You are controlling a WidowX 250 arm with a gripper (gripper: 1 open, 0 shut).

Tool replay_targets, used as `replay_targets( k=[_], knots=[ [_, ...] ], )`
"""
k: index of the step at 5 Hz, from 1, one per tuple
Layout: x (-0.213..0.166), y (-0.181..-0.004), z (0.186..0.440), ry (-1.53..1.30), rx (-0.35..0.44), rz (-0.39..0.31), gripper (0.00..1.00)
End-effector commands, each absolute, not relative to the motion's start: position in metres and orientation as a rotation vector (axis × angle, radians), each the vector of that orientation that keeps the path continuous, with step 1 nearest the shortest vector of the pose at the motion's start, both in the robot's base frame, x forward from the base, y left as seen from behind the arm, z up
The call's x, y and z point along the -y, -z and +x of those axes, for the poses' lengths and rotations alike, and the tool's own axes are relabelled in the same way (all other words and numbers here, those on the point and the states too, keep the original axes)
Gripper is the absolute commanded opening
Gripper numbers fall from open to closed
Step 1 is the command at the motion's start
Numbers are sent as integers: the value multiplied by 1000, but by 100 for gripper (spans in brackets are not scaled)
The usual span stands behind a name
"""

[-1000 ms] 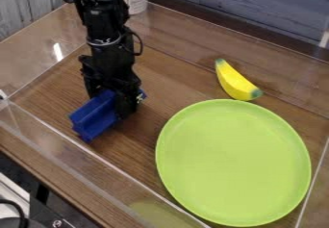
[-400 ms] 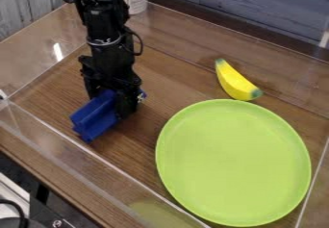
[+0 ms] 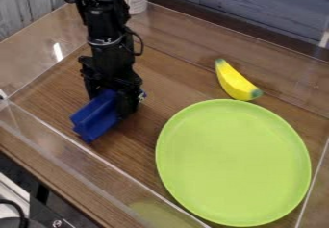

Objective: Put the blue object in the green plate

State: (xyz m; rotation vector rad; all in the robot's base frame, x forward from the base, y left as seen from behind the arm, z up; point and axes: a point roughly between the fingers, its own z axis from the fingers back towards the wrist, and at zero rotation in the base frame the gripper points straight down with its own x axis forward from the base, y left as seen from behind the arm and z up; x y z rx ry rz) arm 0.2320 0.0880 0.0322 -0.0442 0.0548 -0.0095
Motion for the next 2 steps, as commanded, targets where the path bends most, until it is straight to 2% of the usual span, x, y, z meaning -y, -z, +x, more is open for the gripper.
replay_targets(
  k=[1, 2],
  knots=[
    [-87, -39, 237, 12, -37, -38, 0],
    [-85, -41, 238, 8, -40, -41, 0]
  ],
)
